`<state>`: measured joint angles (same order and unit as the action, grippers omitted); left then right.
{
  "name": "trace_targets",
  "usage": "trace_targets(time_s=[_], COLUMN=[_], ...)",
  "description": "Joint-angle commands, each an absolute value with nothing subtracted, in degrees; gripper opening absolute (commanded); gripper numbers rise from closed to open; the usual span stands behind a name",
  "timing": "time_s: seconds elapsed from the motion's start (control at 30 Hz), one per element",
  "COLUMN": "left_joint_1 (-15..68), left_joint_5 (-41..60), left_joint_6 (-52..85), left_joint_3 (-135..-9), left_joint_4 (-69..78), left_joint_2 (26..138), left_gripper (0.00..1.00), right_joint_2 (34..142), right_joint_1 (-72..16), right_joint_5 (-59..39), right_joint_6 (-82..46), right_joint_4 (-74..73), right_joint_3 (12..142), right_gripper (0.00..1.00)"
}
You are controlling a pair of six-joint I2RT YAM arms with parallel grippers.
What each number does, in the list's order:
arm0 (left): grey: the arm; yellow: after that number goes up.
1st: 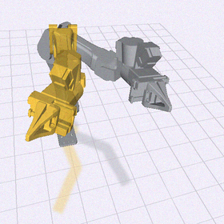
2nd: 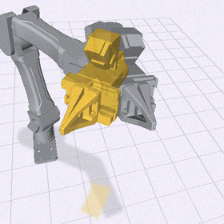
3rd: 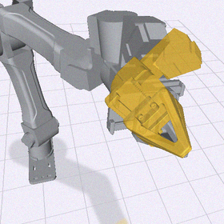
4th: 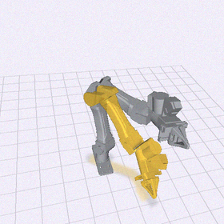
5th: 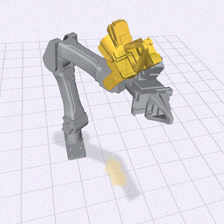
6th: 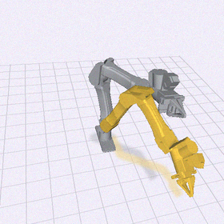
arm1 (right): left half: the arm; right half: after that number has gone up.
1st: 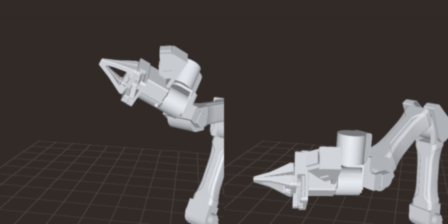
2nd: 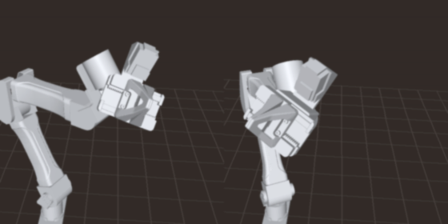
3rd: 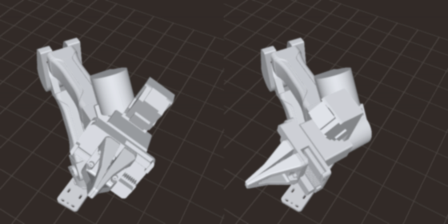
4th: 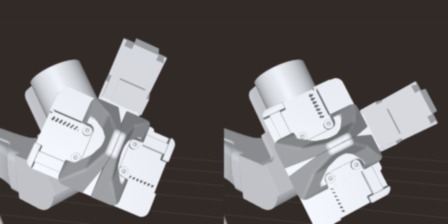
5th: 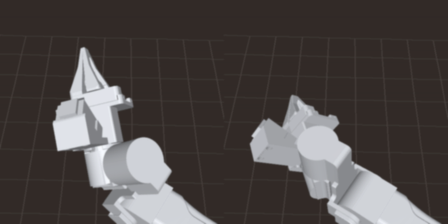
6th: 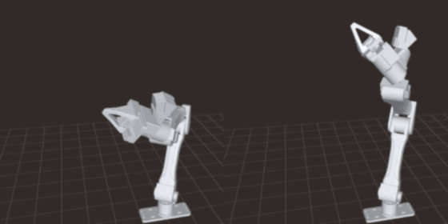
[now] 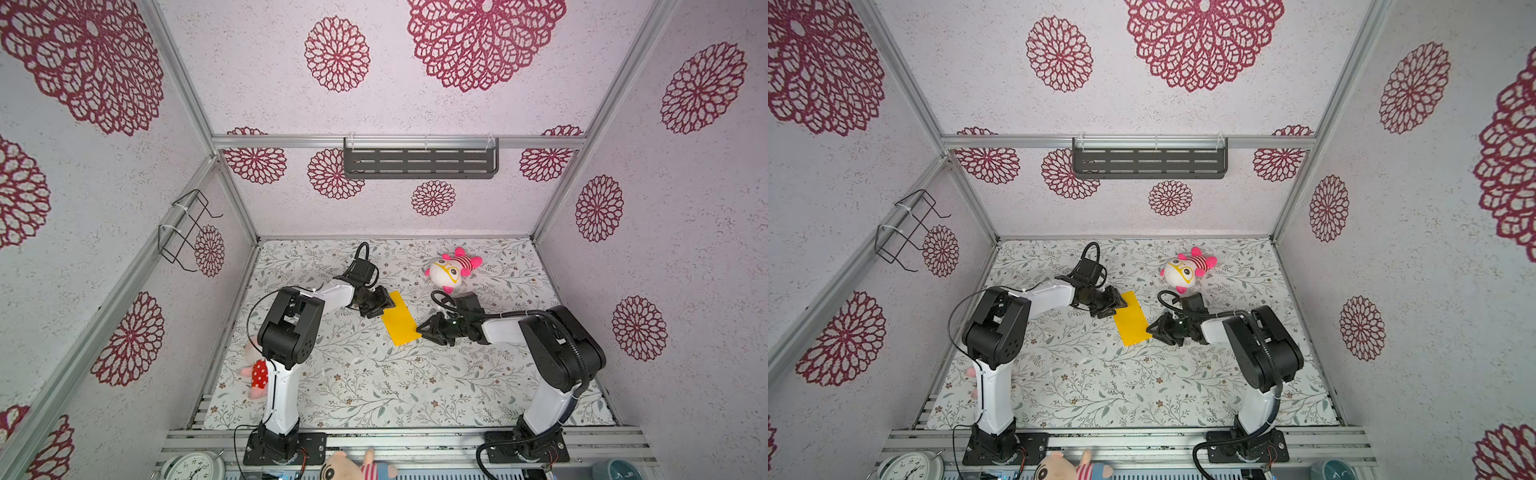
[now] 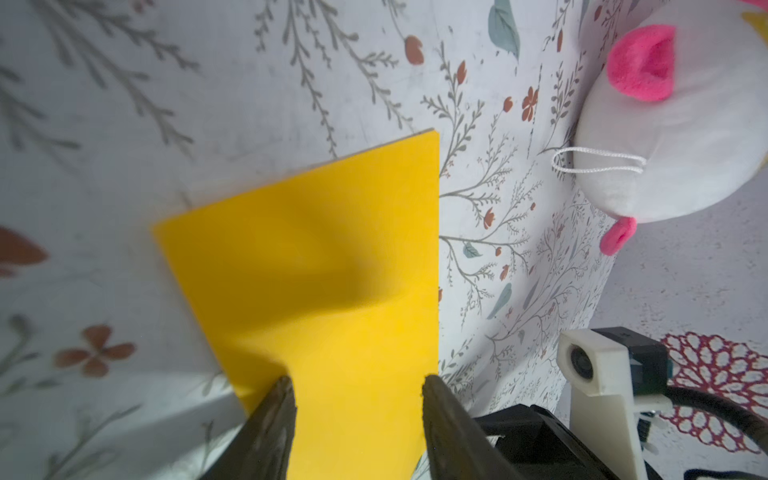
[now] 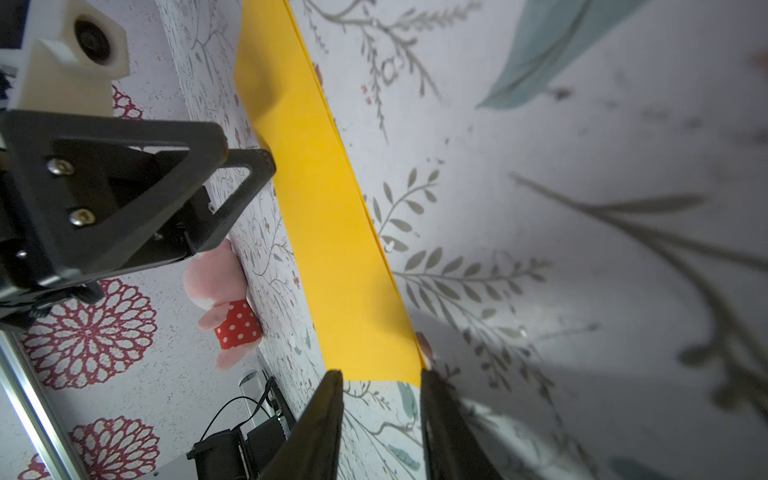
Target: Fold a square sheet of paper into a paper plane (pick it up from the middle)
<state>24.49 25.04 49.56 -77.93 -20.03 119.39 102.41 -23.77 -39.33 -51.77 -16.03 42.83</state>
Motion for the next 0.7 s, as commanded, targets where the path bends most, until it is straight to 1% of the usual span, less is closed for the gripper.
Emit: trace_targets(time_s=[0.0, 0.23, 0.33, 0.47, 0.67], left_joint_1=[24.6, 24.61, 24.49, 24.25, 24.11], left_joint_5=[24.45, 23.24, 22.33, 24.3, 26.81], left_joint_6=[49.83, 50.0, 50.18, 50.36, 50.18], left_joint_3=[-77.15, -76.82, -76.4, -75.46, -75.74], left_joint_4=[-19.72, -20.68, -20.95, -19.04, -17.11], left_joint_2=[121.01, 121.29, 121.07, 119.83, 117.39], left_gripper=[0.53, 0.52, 0.52, 0.54, 0.56], right_joint_2=[103.1, 101.75, 99.71, 97.91, 99.31], right_joint_1=[-23.64, -23.65, -23.51, -23.37, -23.42], right_joint_5=[-39.82, -39.16, -37.15, -35.4, -37.96], right_joint_6=[-52.28, -52.7, -52.43, -52.55, -53.35], right_joint_4=[-15.56, -15.93, -15.39, -14.86, -17.41], right_joint_3=[43.22, 42.12, 41.45, 40.42, 40.6], right_gripper=[0.35, 0.34, 0.35, 0.4, 0.4])
